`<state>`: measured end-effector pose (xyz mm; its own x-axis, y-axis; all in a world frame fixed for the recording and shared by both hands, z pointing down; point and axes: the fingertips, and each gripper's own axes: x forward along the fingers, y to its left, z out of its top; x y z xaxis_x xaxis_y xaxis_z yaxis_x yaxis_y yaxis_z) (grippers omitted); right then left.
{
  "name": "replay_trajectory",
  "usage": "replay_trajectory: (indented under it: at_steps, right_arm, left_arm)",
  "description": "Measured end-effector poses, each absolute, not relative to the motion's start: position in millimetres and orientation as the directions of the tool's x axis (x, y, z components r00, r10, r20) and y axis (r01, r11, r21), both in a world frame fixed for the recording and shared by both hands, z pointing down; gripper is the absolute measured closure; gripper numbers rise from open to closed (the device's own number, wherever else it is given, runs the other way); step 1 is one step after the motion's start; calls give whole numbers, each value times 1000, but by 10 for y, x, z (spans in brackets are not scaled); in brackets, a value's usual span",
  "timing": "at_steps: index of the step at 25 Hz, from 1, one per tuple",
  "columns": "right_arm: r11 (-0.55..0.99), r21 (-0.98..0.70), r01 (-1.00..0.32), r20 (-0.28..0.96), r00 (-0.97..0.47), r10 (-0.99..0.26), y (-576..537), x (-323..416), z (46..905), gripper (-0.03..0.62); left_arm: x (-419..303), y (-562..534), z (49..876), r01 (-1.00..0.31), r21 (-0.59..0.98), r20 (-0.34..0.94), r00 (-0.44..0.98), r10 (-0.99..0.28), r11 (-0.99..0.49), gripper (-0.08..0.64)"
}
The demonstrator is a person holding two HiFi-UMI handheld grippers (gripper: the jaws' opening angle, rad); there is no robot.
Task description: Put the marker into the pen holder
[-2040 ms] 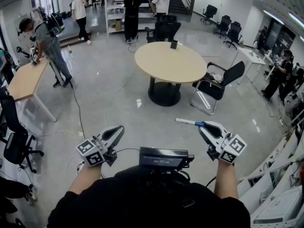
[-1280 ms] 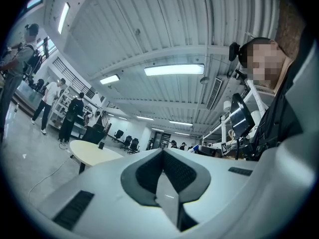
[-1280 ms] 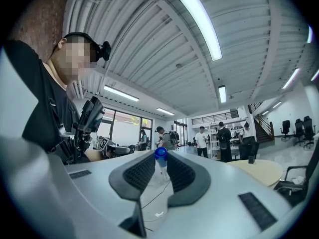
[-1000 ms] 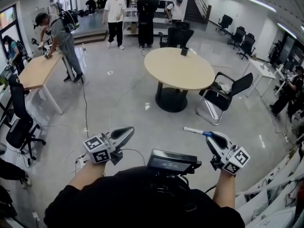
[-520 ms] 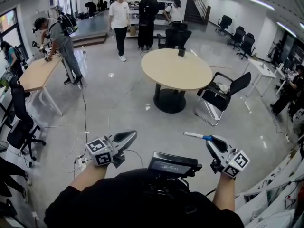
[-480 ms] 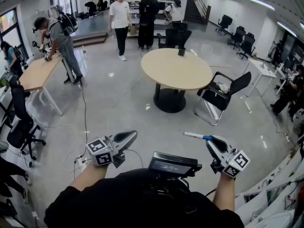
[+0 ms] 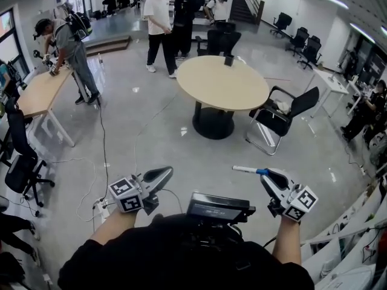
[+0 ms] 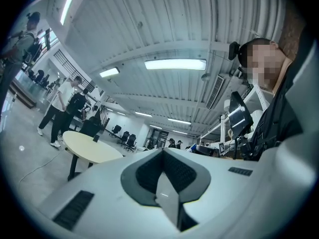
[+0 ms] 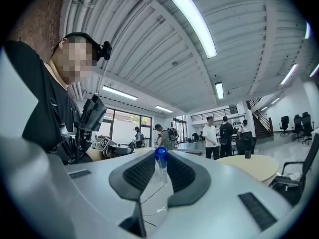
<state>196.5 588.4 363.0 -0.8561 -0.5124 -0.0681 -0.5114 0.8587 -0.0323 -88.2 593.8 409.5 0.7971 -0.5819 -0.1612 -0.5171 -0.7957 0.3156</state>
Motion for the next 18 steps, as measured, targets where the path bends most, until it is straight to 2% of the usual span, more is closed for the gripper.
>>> replay_trajectory:
  at_steps: [18]
  right_arm:
    - [826,28,-562,-55,-826,-560,4564,-236,3269,514]
  left_arm:
    - [-3143,4502,3929,-480,307,-198,812,-549,-822,563]
